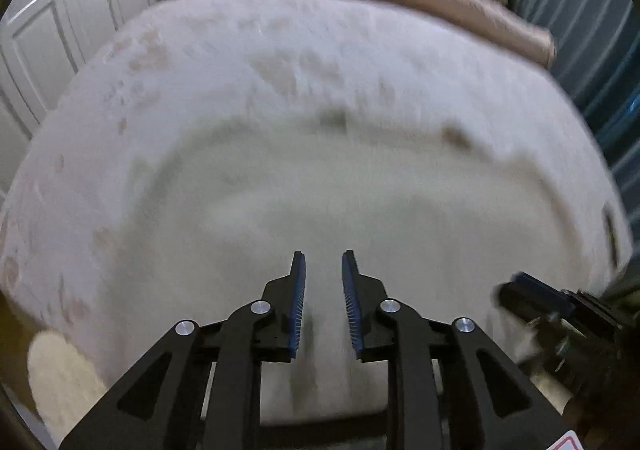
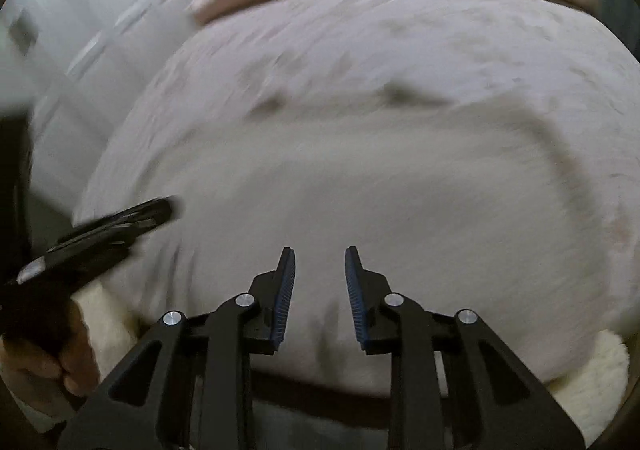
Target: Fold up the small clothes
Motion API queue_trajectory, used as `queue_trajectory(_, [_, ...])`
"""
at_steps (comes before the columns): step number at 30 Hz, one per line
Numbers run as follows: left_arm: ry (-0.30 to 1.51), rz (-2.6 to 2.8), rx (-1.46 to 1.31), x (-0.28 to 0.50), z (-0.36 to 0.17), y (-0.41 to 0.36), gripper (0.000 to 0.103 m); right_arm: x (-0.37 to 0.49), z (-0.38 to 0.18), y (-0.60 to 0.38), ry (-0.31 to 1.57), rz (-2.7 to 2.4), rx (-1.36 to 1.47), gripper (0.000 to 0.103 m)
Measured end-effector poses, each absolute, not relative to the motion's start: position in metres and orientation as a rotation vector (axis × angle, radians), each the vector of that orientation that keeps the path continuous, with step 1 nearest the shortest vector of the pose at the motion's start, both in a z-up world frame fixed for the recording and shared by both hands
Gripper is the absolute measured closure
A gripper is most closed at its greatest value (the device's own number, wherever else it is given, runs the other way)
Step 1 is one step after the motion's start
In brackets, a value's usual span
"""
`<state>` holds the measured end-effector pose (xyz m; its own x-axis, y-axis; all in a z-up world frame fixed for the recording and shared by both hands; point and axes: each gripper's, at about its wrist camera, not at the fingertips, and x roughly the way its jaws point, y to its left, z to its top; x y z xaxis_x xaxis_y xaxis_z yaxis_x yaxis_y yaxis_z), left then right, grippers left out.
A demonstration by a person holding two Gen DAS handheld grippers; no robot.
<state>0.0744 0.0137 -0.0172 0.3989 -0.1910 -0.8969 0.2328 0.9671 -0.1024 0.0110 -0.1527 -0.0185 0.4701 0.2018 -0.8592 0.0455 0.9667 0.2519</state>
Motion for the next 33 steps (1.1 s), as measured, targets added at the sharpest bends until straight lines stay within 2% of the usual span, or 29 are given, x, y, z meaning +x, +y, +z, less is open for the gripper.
queue_trajectory(3, [1.167, -0.215, 0.078, 0.062, -0.037, 0.027, 0.082, -0.004, -0.034, -0.155, 1.121, 0.064, 0.242, 0.079])
queue_trajectory(8, [1.192, -0.135, 0.064, 0.052, -0.042, 0.062, 0.082, -0.046, -0.040, -0.241, 1.142, -0.178, 0.305, 0.078])
queue_trajectory(11, [1.203, -0.123, 0.028, 0.048, -0.045, 0.071, 0.082, -0.066, -0.045, -0.273, 1.154, -0.256, 0.358, 0.085])
queue_trajectory(13, [1.194, -0.117, 0.035, 0.043, -0.045, 0.071, 0.082, -0.074, -0.038, -0.280, 1.147, -0.297, 0.398, 0.083])
queue_trajectory(15, [1.190, -0.112, 0.044, 0.037, -0.046, 0.067, 0.082, -0.072, -0.028, -0.270, 1.129, -0.297, 0.368, 0.080])
queue_trajectory(24, [1.191, -0.119, 0.018, 0.034, -0.047, 0.069, 0.082, -0.026, 0.014, -0.175, 1.070, -0.015, 0.329, 0.080])
queue_trajectory(33, [1.200, -0.136, -0.030, 0.027, -0.049, 0.078, 0.082, 0.007, -0.022, -0.134, 1.183, 0.028, 0.275, 0.080])
